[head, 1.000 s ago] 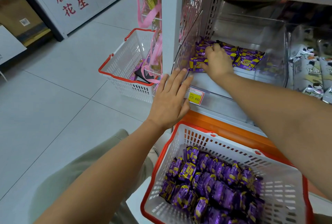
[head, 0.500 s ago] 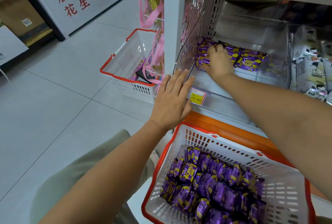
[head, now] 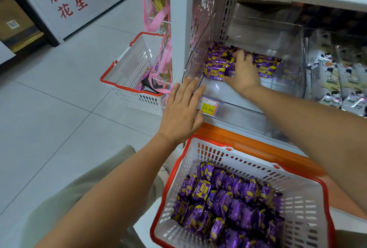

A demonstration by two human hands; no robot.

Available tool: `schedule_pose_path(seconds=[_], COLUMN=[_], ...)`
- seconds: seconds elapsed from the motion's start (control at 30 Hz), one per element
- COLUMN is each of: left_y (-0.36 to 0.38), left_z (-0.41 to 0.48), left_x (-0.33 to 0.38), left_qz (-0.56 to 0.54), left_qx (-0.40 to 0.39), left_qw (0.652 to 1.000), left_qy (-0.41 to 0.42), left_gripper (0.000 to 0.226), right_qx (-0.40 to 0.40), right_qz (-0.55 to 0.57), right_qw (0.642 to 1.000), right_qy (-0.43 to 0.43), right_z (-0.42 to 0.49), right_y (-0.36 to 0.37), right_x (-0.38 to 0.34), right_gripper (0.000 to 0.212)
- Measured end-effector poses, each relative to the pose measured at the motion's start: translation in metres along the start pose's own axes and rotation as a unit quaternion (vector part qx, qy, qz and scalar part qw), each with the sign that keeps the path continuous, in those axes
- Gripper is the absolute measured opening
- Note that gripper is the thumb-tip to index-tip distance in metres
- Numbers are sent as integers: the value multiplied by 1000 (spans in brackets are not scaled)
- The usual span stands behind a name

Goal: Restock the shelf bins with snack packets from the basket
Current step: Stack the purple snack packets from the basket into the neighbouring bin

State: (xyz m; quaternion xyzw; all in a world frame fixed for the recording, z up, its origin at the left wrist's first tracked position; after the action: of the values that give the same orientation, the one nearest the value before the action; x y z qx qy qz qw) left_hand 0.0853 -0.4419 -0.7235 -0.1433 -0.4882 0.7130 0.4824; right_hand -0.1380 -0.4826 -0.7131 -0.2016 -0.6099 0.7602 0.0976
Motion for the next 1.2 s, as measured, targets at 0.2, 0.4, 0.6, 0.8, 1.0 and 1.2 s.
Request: schedule_pose_path(seconds=[0.2,0.4,0.6,0.8,1.0,1.2], left_y=[0,0,-3,-12,-14,51], left_z=[2,1,0,-10,-46,-102], left_x=[3,3,6,15,49,73], left_qz=[0,-3,-6,25,-1,-61], left_qx=[3,-2,-11,-14,55,-183], left_qw=[1000,1000,1000,999,999,977], left_qy=[0,-2,-9,-14,4,-92], left_gripper=[61,61,61,67,47,27], right_qx=[-136,-161,-184,-129,130,100], right_qz=[181,251,270,248,369,337], right_qw=[972,950,940,957,920,932], right_qy=[63,97,97,81,-41,-88], right_z=[-4,0,0,-12,-94,-196], right_y=[14,18,21,-5,-70,-43], right_x=[-8,-17,-16,-12,-23,3], right_gripper=[85,88,90,84,34,20])
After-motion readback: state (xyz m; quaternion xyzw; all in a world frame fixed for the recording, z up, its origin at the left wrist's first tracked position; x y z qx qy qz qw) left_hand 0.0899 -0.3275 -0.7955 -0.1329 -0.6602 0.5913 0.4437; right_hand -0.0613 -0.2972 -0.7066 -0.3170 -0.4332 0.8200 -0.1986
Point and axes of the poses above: each hand's wrist, its own z-axis towards the middle knuckle, its own y-axis out of the palm, x = y × z, the point moved 4 cm from there along z, towards the middle knuckle, and after that the axes turned 12 degrees about -z, right-handed, at the moved point
